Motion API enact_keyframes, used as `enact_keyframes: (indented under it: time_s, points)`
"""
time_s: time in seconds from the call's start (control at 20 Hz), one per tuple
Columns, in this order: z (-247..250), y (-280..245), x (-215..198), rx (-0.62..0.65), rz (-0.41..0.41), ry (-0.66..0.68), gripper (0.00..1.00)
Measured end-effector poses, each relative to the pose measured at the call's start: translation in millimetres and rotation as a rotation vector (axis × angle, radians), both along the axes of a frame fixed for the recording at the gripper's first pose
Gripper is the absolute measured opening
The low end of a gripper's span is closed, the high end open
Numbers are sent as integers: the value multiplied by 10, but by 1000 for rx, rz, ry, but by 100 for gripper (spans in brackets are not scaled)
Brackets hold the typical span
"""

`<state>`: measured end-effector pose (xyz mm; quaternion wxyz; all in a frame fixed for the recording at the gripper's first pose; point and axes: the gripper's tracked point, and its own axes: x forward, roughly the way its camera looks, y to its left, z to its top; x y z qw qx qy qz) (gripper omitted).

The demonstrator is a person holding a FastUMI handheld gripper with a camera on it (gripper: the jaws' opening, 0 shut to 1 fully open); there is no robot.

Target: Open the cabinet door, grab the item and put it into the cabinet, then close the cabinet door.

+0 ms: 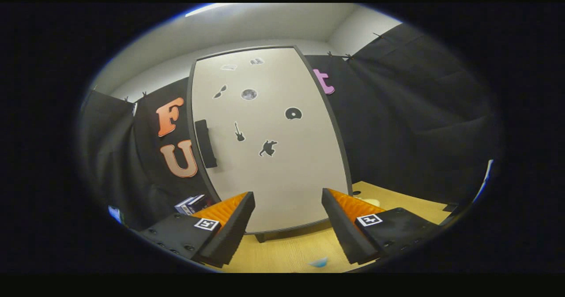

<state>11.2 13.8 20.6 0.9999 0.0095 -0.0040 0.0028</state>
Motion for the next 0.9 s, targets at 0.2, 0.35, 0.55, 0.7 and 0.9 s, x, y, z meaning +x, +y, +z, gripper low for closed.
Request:
enact_keyframes:
  time_s: [0.2, 0.35, 0.55, 0.7, 0.9]
  points:
    - [289, 268, 70, -27, 53, -25, 97]
    - [414, 531, 205, -73, 102, -24, 97]
    - [487, 1002, 427, -83, 192, 9, 98]
    - [615, 1333, 638, -89, 243, 7, 97]
    - [662, 1647, 979, -203, 246, 3, 98]
